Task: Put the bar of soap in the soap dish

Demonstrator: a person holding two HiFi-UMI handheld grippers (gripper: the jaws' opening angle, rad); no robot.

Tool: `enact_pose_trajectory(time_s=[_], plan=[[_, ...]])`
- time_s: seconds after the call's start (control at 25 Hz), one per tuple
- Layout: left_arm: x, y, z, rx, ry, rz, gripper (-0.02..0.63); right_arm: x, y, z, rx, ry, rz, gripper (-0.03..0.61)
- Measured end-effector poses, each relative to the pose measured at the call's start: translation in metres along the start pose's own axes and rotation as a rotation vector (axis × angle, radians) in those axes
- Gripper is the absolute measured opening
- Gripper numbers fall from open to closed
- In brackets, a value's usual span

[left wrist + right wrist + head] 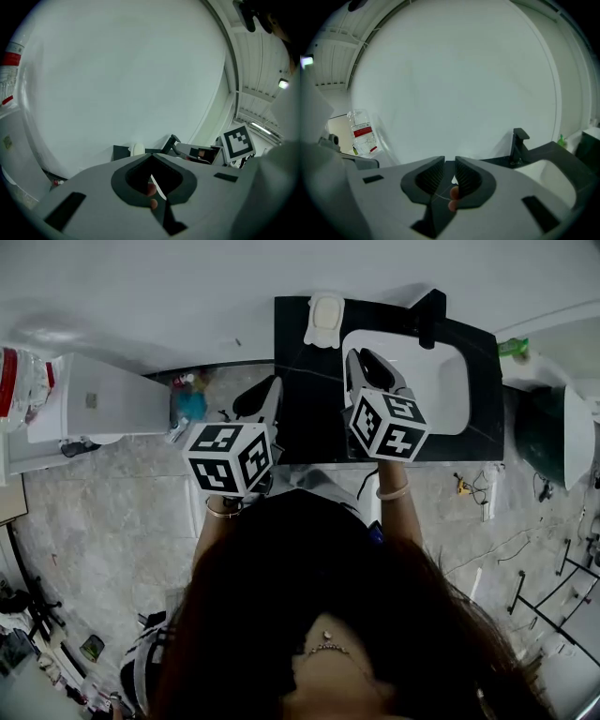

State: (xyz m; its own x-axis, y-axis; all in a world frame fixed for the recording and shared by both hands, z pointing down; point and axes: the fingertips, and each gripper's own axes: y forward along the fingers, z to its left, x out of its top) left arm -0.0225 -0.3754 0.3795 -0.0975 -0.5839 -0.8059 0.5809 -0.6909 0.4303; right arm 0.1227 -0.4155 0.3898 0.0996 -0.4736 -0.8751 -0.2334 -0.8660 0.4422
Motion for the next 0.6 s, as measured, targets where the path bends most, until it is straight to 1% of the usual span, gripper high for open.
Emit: enact_pose_trajectory(time_s=[0.28, 0.48, 0.6], plan=[[-0.009, -0.004, -0.031, -0.007, 0.05, -0.007, -0.003, -0.016, -0.056, 0.006, 0.005, -0.057, 0.018, 0.039], [-0.012, -0.008, -0.044, 0.03, 0.115, -0.014, -0.003, -0.028, -0.072, 0.008, 0.021, -0.064, 0.056, 0.018], [-0.015, -0.011, -0.048, 0.036, 0.125, -0.013, -0.003, -0.035, -0.077, 0.01, 0.03, -0.058, 0.079, 0.017]])
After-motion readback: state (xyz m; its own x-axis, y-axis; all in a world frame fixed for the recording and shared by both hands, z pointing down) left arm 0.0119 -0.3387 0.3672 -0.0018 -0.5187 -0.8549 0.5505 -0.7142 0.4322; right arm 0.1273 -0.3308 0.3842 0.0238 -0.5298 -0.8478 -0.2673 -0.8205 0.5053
